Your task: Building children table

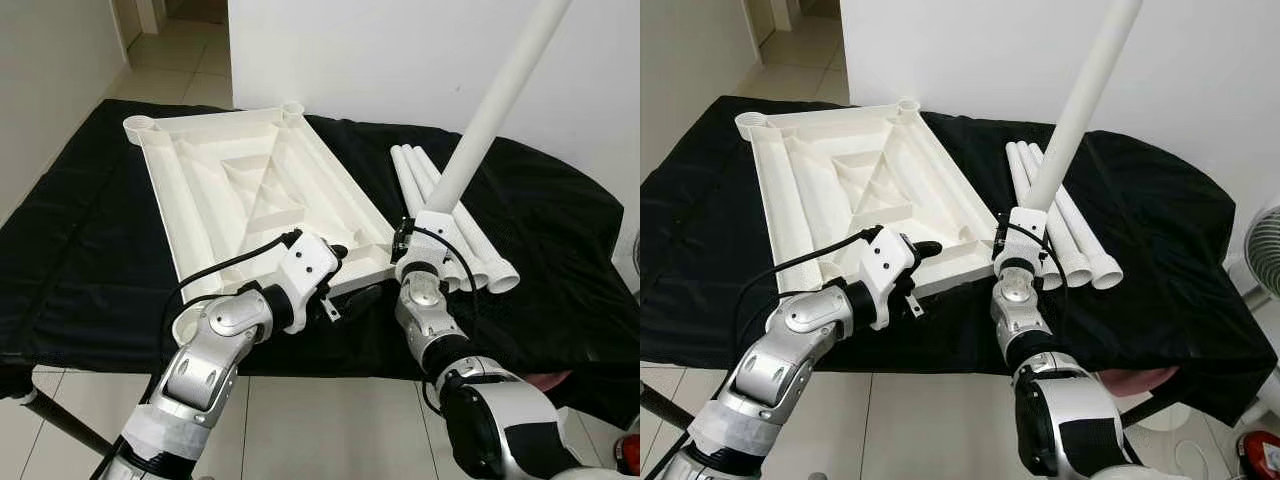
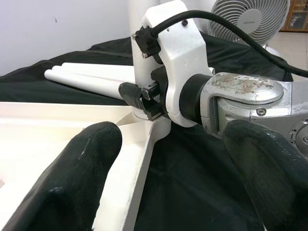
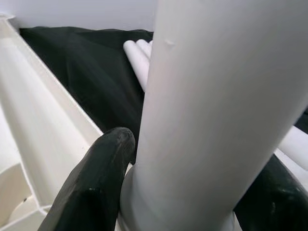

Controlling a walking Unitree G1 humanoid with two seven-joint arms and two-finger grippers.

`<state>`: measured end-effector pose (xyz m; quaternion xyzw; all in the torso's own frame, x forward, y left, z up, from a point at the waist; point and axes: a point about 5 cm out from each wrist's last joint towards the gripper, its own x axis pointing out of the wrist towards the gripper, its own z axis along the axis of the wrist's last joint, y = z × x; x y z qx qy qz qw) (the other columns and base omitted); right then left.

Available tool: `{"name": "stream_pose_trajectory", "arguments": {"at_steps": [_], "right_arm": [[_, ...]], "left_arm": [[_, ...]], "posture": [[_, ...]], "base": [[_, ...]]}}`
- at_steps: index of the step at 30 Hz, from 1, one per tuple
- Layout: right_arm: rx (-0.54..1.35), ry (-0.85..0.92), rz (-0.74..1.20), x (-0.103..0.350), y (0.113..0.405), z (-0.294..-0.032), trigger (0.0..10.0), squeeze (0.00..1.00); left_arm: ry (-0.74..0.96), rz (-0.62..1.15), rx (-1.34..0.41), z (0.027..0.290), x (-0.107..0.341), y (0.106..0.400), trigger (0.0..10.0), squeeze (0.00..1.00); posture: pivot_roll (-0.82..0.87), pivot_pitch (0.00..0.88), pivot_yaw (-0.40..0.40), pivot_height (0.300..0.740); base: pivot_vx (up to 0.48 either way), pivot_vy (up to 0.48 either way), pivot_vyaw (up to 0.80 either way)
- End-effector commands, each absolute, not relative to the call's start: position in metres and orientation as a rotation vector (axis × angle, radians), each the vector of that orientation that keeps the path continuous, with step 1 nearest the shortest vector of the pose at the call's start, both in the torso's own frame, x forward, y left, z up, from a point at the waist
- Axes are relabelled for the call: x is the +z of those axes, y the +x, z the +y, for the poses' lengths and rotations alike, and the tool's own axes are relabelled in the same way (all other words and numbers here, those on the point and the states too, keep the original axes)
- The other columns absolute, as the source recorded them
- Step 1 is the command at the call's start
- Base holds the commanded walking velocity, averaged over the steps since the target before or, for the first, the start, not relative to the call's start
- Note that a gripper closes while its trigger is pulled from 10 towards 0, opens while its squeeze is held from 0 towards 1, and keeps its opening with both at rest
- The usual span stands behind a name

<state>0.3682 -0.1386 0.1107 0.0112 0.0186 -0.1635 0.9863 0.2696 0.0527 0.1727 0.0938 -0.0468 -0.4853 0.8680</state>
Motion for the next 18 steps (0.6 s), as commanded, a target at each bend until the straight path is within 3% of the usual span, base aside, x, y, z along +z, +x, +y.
{"name": "stream_pose_trajectory", "arguments": {"at_steps": [1, 10, 11, 18], "right_arm": [[-0.429, 0.043, 0.195, 0.077, 0.352, -0.153, 10.0, 0.0], [-0.427, 0.062, 0.153, 0.082, 0.354, -0.153, 10.0, 0.0], [-0.415, 0.074, 0.135, 0.085, 0.355, -0.153, 10.0, 1.0], [-0.382, 0.081, 0.058, 0.094, 0.358, -0.154, 10.0, 1.0]], "left_arm": [[0.197, -0.097, -0.989, 0.052, 0.172, 0.27, 10.0, 0.0], [0.197, -0.103, -0.996, 0.05, 0.171, 0.269, 10.0, 0.0], [0.196, -0.103, -0.998, 0.05, 0.171, 0.269, 10.0, 0.0], [0.195, -0.103, -1.005, 0.048, 0.171, 0.268, 10.0, 0.0]], "posture": [[-0.01, 0.0, -0.088, 0.74], [-0.01, 0.0, -0.087, 0.74], [-0.01, 0.0, -0.086, 0.74], [-0.01, 0.0, -0.085, 0.74]], "base": [[0.0, 0.0, 0.0], [0.0, 0.0, 0.0], [0.0, 0.0, 0.0], [0.0, 0.0, 0.0]]}}
